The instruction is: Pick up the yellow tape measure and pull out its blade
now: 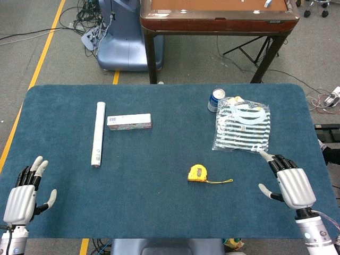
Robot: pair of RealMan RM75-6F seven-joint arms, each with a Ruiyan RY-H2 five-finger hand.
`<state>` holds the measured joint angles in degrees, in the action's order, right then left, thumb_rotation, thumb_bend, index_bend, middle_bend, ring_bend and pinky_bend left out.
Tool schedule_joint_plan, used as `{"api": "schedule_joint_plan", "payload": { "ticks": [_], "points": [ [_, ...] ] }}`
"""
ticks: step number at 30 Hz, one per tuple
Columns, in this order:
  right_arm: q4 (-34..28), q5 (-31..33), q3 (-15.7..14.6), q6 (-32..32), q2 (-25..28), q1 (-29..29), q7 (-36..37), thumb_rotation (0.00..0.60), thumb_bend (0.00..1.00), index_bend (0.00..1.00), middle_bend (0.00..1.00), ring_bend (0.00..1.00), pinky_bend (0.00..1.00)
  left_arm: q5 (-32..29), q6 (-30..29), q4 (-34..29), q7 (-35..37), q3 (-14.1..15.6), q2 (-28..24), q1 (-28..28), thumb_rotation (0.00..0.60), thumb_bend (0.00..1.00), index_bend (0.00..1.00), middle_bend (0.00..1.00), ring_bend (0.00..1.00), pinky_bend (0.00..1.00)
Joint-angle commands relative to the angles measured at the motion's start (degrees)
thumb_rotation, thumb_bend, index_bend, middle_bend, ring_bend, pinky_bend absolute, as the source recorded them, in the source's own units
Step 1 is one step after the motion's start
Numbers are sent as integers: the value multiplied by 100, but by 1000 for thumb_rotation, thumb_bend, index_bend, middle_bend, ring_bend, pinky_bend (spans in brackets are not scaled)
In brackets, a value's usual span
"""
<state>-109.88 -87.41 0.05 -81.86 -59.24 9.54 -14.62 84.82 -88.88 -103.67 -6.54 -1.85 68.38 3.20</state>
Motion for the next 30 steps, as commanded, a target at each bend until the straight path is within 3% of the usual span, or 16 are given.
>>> {"api": "schedule_joint_plan", "payload": {
  "ticks": [1,9,15,21,30],
  "points": [
    [-19,28,47,55,-36,35,-48,600,302,101,255,201,290,6,-15,28,12,-6,22,-14,600,375,66,0,0,0],
    [-114,386,137,653,-345,317,-488,600,299,102,258,204,290,7,21,78,66,-1,28,-32,600,375,66,0,0,0],
    [-128,981,319,1384,-769,798,-1159,600,297,163,324,222,290,5,117,55,54,37,-9,-25,600,375,66,0,0,0],
    [134,1659,478,1981,-1328,1279,-1634,600,296,165,313,222,290,1,111,18,23,41,-40,-49,600,375,66,0,0,0],
    [643,2339,592,2328,-2015,1802,-2165,600,296,197,307,222,290,-21,142,42,39,52,-70,-73,600,375,66,0,0,0]
  ]
}}
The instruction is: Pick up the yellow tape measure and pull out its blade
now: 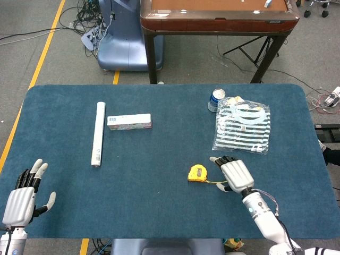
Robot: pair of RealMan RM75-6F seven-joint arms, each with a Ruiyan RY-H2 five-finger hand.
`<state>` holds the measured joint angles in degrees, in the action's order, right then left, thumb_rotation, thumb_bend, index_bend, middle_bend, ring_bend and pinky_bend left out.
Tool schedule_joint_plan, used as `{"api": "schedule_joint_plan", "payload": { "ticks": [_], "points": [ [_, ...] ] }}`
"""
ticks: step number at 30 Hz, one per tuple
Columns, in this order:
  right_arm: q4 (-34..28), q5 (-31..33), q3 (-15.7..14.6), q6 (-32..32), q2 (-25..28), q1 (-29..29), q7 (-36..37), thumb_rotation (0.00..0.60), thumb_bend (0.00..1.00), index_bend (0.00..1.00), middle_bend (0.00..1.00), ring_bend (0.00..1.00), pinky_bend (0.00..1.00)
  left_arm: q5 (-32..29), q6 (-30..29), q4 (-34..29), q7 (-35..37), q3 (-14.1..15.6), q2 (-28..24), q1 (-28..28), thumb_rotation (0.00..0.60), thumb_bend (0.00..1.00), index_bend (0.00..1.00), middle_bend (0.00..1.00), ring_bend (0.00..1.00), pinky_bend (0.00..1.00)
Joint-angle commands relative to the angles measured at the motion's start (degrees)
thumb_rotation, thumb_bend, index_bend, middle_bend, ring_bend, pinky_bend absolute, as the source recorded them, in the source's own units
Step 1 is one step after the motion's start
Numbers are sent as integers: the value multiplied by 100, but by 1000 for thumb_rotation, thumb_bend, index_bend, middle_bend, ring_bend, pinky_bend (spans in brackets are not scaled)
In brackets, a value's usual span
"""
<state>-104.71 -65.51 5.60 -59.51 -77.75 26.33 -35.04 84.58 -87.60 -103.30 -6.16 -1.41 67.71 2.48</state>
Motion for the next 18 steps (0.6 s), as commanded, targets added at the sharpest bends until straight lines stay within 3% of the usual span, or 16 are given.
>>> {"api": "schedule_joint_plan", "payload": {
  "ticks": [1,18],
  "points": [
    [175,198,47,113,-227,167,-146,600,297,197,307,222,290,0,21,5,0,13,-7,-3,600,375,66,0,0,0],
    [891,825,1,281,-1026,749,-500,600,296,197,306,222,287,-14,3,65,112,32,-74,-81,600,375,66,0,0,0]
  ]
}}
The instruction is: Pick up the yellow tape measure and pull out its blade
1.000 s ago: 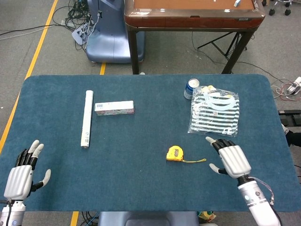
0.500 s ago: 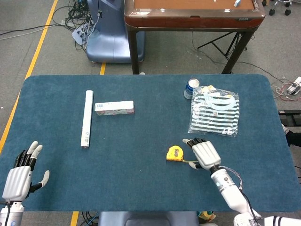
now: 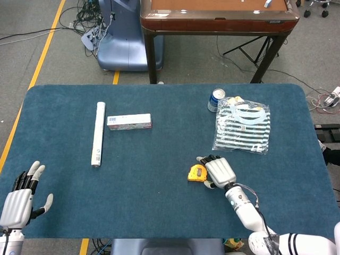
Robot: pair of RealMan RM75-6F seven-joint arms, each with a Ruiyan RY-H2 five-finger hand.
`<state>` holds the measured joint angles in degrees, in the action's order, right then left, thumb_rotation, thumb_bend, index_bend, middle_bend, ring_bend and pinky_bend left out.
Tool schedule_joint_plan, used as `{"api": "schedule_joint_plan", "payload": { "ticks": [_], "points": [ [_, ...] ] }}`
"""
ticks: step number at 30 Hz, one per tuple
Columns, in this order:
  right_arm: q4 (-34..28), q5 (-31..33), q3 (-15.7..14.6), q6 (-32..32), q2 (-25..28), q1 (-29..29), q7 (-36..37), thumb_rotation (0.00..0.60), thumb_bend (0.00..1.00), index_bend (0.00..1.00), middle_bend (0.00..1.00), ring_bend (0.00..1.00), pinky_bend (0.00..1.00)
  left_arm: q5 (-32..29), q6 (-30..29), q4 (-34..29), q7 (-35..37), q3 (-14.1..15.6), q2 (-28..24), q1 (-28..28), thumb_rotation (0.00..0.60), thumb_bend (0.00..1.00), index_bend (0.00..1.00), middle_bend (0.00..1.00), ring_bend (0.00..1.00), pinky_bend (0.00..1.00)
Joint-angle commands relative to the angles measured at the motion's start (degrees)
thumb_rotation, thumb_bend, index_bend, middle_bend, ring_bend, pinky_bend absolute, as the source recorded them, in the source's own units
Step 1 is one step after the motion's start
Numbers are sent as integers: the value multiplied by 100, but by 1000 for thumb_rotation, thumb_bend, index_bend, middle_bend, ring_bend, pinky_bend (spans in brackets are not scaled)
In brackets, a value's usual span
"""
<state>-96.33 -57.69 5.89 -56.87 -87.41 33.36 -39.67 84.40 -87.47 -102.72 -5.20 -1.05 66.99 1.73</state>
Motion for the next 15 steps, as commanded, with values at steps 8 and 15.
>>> {"api": "schedule_joint_plan", "payload": {
  "ticks": [8,15],
  "points": [
    [271,222,-80,-4,-249,193,-127,600,297,197,306,222,286,-8,-4,43,94,4,-32,-35,600,375,66,0,0,0],
    [349,360,-119,1,-354,331,-221,600,312,216,306,222,286,-11,37,55,126,-5,-39,-24,600,375,66,0,0,0]
  ]
}}
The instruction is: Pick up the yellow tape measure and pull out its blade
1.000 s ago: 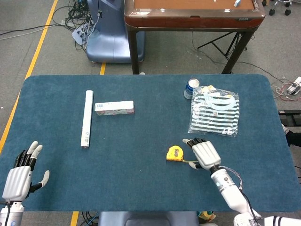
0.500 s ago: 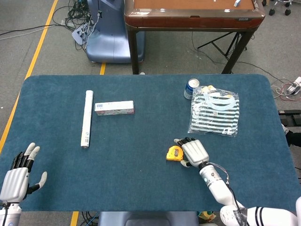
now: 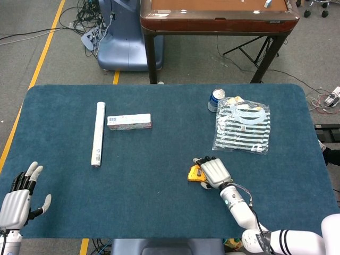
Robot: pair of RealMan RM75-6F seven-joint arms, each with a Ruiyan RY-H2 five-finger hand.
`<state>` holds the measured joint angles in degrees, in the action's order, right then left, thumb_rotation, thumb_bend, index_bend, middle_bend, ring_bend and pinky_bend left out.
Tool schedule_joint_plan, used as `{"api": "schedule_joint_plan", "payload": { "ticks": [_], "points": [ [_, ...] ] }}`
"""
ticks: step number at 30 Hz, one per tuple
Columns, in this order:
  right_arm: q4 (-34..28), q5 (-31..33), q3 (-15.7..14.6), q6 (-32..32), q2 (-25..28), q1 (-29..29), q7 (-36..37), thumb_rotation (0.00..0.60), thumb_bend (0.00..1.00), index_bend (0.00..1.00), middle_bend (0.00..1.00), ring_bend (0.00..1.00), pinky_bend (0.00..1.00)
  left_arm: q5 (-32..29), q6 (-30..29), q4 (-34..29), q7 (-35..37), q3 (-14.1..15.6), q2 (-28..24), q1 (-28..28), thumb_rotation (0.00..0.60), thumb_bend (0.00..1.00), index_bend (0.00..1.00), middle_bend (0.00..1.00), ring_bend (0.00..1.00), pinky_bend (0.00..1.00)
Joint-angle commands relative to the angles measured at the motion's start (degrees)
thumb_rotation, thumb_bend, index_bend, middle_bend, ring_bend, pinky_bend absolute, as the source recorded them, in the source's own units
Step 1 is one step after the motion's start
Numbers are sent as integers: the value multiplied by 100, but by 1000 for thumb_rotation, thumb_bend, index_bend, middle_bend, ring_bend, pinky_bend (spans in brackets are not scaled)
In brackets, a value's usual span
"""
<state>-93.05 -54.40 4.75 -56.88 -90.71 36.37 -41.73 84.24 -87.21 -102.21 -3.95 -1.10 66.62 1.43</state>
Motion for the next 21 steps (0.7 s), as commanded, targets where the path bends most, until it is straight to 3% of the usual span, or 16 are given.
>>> {"api": "schedule_joint_plan", "payload": {
  "ticks": [1,9,21],
  "points": [
    [34,44,-8,3,-38,45,-21,600,323,224,306,222,286,6,14,3,6,-1,-4,7,600,375,66,0,0,0],
    [66,142,-74,-16,-83,145,-74,600,433,273,336,242,286,6,26,5,69,-7,-37,2,600,375,66,0,0,0],
    [105,246,-170,-63,-107,211,-66,600,477,321,375,274,286,-17,125,18,113,-16,-42,41,600,374,65,0,0,0]
  ]
}}
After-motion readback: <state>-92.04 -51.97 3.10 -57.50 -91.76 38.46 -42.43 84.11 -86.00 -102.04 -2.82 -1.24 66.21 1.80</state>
